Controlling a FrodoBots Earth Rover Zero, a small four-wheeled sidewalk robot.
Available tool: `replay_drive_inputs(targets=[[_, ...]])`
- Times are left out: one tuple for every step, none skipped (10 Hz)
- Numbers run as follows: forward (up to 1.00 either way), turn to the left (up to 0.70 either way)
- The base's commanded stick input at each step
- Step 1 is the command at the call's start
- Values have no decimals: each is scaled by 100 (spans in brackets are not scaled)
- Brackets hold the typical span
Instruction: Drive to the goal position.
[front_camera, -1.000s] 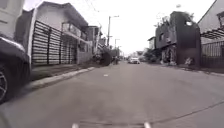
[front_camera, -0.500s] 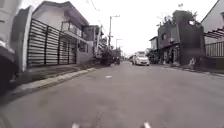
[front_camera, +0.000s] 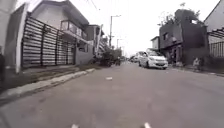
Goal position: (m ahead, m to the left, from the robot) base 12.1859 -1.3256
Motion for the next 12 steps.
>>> replay_drive_inputs(targets=[[70, 0], [70, 0], [70, 0], [70, 0], [70, 0], [70, 0], [70, 0], [70, 0], [70, 0], [70, -11], [70, -35], [70, -35]])
